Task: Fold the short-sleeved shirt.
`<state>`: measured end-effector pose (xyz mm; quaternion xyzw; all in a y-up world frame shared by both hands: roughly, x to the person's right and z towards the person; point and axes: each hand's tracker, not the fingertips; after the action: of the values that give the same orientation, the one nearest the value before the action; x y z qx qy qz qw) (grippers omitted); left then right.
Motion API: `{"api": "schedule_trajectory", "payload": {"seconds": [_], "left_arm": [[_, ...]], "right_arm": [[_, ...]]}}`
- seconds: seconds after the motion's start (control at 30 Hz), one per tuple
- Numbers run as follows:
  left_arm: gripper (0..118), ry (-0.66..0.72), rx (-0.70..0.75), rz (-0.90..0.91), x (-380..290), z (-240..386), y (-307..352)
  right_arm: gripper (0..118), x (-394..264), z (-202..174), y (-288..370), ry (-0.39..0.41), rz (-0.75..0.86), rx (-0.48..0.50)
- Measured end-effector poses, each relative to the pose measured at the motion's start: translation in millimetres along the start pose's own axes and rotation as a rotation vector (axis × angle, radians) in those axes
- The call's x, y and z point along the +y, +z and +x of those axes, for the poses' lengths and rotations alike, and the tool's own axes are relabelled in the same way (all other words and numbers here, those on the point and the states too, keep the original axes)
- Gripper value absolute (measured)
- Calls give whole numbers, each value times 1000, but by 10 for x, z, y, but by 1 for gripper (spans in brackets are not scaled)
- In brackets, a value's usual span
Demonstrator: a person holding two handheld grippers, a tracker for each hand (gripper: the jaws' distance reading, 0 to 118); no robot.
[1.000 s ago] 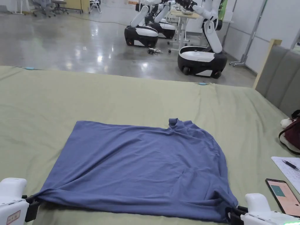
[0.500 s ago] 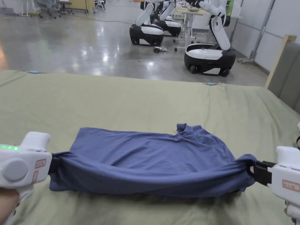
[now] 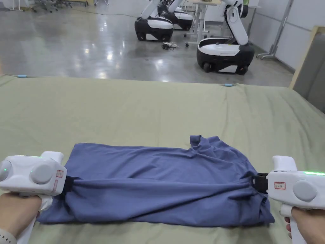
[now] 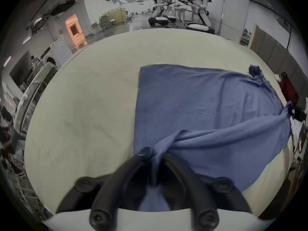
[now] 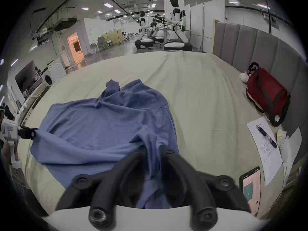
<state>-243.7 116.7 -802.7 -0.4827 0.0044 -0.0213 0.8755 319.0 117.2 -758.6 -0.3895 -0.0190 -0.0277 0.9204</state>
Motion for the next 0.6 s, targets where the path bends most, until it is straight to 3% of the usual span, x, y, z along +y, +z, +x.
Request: {"api": "schedule_trajectory", "payload": {"seconds": [0.07,0.1,0.23,0.3,0.37,0.4,0.43,0.47,0.5,0.53,0.57,0.6], "left_arm": [[105,-1,-12,56,-95,-6,188],[118,-17,-18,125,-166,-8,370],[117,-66,-117,442,-600,128,1068],[117,-137,-55,627,-901,264,1377],[117,-208,26,752,-1169,378,1587],[117,-238,65,759,-1281,424,1645],[116,-256,99,767,-1373,457,1699],[109,-250,110,753,-1447,454,1745],[73,-238,83,736,-1473,385,1749],[30,-214,48,722,-1501,324,1767],[2,-169,9,675,-1483,238,1760],[2,-129,2,628,-1467,147,1724]], "right_arm": [[70,-39,-13,226,38,68,9],[77,-76,-36,395,47,130,19],[77,-327,-224,1092,71,361,82],[77,-471,-410,1369,147,446,37],[75,-628,-549,1612,171,529,47],[69,-691,-605,1709,181,558,80],[53,-737,-657,1781,202,560,106],[26,-797,-708,1846,225,573,110],[4,-847,-758,1899,243,588,92],[4,-882,-789,1936,273,596,84],[4,-902,-788,1971,267,587,110],[4,-876,-815,1986,274,542,175]]}}
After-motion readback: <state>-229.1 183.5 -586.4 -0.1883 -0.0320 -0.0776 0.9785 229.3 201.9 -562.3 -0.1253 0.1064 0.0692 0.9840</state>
